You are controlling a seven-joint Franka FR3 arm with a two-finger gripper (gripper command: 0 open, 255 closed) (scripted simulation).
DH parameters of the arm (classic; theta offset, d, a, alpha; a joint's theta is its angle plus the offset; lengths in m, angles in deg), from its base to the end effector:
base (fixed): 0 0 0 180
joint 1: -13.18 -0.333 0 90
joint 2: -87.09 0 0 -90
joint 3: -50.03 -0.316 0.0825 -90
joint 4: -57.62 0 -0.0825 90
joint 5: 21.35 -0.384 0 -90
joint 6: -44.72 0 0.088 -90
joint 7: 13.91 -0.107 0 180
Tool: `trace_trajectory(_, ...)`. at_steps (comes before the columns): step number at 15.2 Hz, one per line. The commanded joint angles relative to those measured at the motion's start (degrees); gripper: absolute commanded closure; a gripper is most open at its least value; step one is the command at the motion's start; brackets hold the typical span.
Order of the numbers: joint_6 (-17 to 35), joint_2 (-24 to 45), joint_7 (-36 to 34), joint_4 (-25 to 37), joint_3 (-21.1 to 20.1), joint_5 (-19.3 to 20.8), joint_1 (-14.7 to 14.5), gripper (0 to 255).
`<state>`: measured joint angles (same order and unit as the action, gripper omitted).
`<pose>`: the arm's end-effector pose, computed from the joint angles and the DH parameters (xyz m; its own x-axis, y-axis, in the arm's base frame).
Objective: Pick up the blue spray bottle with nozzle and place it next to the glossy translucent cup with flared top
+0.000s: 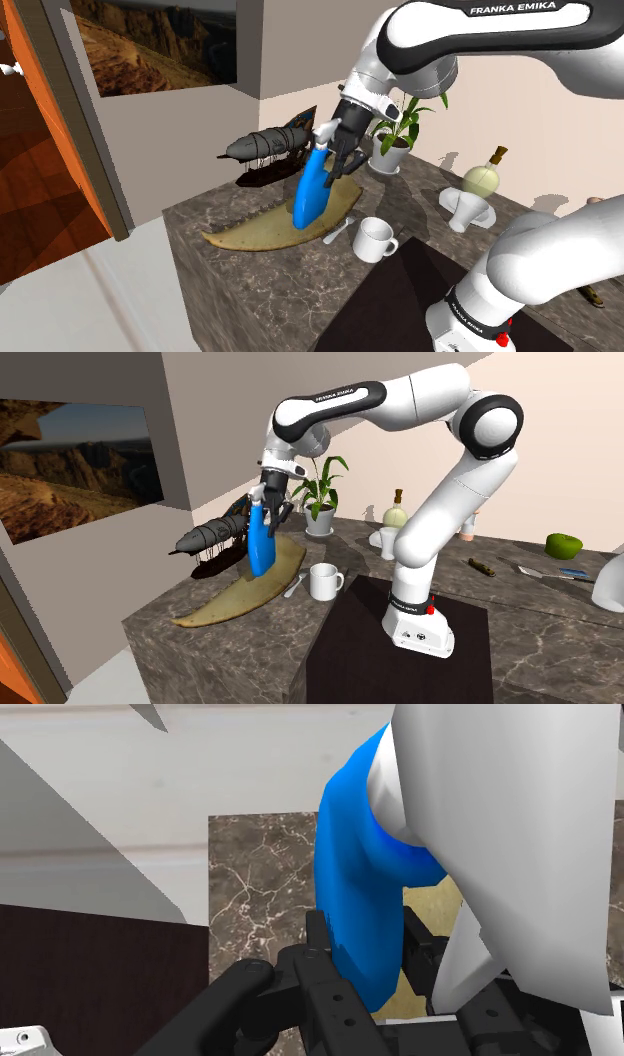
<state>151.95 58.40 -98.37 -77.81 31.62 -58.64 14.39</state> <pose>0.3765 0.1776 0.5089 0.1424 -0.8811 -0.4510 -0.9872 -0.1592 -0.0007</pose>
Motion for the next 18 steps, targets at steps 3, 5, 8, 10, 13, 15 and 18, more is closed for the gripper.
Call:
trace_trajectory(3,-3.1,-0.5,-1.3,2.8,0.7,0.8,0.2,255)
trace_trajectory(5,-4.5,-0.6,-1.9,4.2,1.0,1.1,0.3,255)
trace_trajectory(8,-6.5,-0.7,-2.9,6.3,1.4,1.6,0.4,255)
trace_trajectory(10,-7.8,-0.6,-3.5,7.8,1.6,1.9,0.5,255)
trace_trajectory(13,-9.7,-0.5,-4.5,10.1,2.0,2.3,0.6,255)
trace_trajectory(15,-11.0,-0.3,-5.1,11.7,2.2,2.5,0.7,255)
trace_trajectory(18,-13.0,0.0,-6.1,14.1,2.6,2.9,0.8,255)
